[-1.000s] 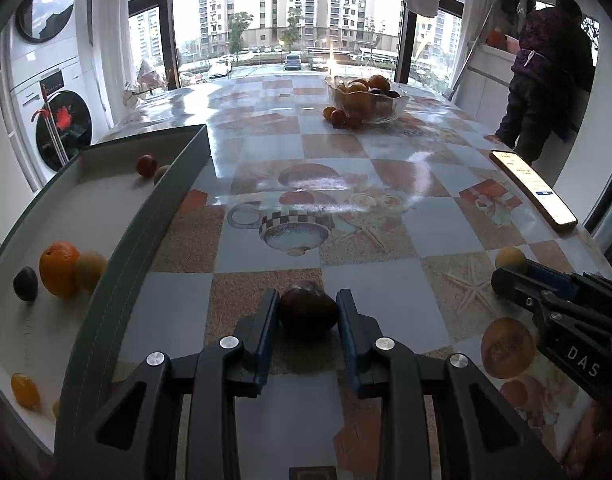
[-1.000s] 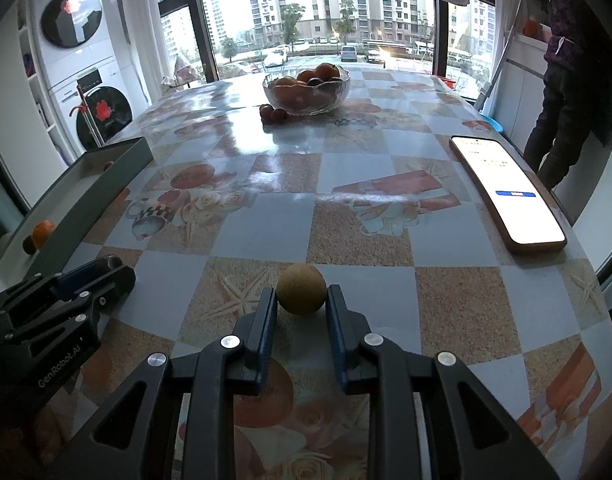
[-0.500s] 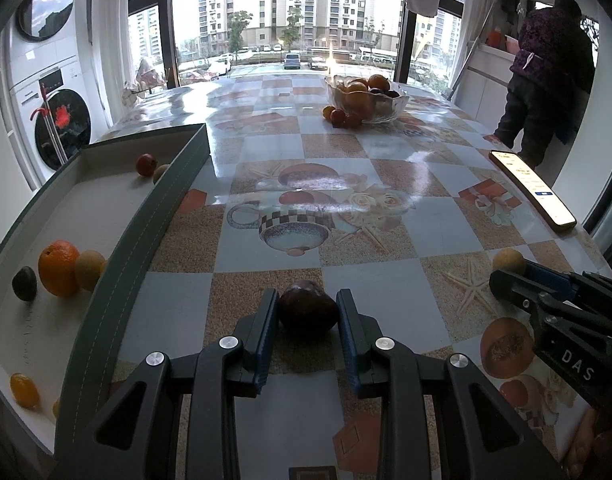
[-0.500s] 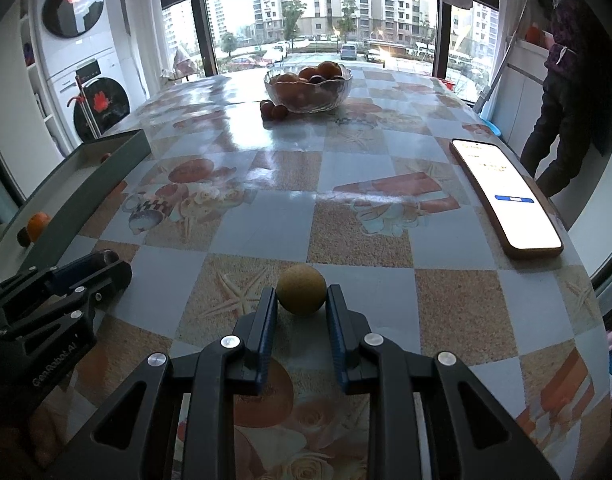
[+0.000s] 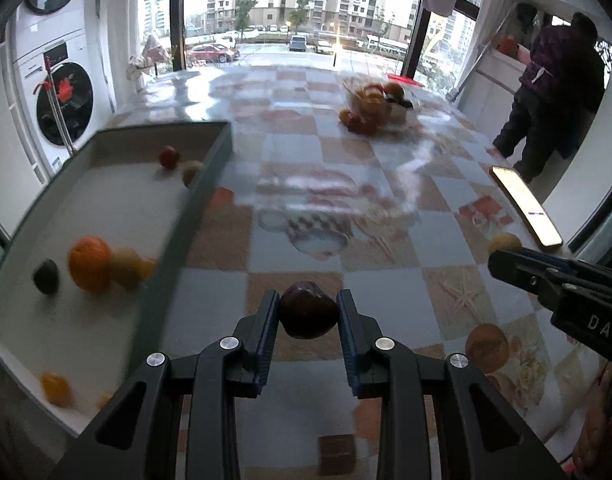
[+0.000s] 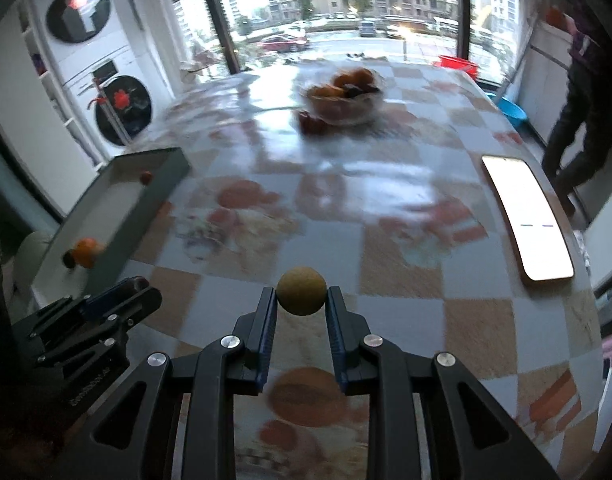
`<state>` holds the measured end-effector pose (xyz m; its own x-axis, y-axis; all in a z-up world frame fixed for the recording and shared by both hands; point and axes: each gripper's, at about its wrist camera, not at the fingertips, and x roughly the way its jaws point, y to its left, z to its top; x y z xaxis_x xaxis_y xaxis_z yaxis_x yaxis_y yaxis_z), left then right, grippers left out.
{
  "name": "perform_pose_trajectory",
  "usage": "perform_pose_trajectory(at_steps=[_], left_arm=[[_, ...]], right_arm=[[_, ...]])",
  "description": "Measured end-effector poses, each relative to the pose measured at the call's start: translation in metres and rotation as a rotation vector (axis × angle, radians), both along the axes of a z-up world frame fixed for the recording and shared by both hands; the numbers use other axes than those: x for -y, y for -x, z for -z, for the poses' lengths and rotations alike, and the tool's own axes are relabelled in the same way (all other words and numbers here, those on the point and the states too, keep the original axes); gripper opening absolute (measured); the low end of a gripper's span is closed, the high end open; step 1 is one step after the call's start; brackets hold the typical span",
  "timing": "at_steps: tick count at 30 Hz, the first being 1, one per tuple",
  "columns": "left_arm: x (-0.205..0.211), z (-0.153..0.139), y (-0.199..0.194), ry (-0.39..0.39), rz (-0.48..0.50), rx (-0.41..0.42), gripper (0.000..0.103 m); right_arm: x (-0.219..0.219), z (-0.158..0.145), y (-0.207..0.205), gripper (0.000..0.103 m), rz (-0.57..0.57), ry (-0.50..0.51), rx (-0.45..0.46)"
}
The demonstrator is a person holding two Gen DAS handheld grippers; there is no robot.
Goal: Organize fruits
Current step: 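Carry the kiwi and dark plum over the white tray with both tools, then open both tools to drop the kiwi and plum into the tray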
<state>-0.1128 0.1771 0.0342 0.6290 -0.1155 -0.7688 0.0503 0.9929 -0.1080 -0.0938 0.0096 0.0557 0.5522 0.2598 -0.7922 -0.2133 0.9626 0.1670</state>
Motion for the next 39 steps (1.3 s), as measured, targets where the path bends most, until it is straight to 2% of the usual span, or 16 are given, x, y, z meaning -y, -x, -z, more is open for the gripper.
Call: perform_pose_trajectory(at_steps=[10, 15, 20, 24, 31, 32, 33, 34, 35, 37, 39], left_arm=[[-0.066, -0.027, 0.003, -0.038, -0.077, 0.044, 0.031], [-0.109, -0.031, 0.001, -0.117, -0.157, 0.059, 0.031], [-0.148, -0.024, -0.004, -0.167, -0.223, 0.017, 0.031], [-0.159, -0.014, -0.007, -0.182, -0.236, -0.013, 0.031], [-0.157, 0.004, -0.017, -0.179, -0.249, -0.080, 0.031], [-0.155, 0.005, -0.017, -0.179, -0.243, -0.080, 0.040], [-0.153, 0.005, -0.017, -0.186, -0.242, -0.079, 0.067], [-0.152, 0.004, -0.015, -0.210, -0.259, -0.068, 0.079], [-0.152, 0.002, -0.012, -0.228, -0.271, -0.040, 0.094], [-0.153, -0.003, -0.007, -0.199, -0.253, 0.002, 0.094], [-0.153, -0.004, -0.005, -0.177, -0.245, -0.001, 0.094]], right_arm=[[-0.081, -0.025, -0.007, 0.027, -0.148, -0.037, -0.002], [-0.123, -0.034, -0.011, 0.027, -0.226, -0.047, 0.005], [-0.168, -0.038, -0.020, 0.027, -0.299, -0.058, -0.002], [-0.195, -0.041, -0.028, 0.027, -0.339, -0.069, -0.010], [-0.222, -0.009, -0.043, 0.028, -0.373, -0.043, -0.136], [-0.224, -0.006, -0.043, 0.038, -0.376, -0.031, -0.146], [-0.226, -0.003, -0.044, 0.057, -0.380, -0.018, -0.153], [-0.227, -0.003, -0.043, 0.068, -0.383, -0.010, -0.152], [-0.227, -0.004, -0.041, 0.085, -0.386, -0.010, -0.144], [-0.226, -0.008, -0.038, 0.088, -0.397, -0.018, -0.134], [-0.227, -0.011, -0.036, 0.089, -0.413, -0.020, -0.137]])
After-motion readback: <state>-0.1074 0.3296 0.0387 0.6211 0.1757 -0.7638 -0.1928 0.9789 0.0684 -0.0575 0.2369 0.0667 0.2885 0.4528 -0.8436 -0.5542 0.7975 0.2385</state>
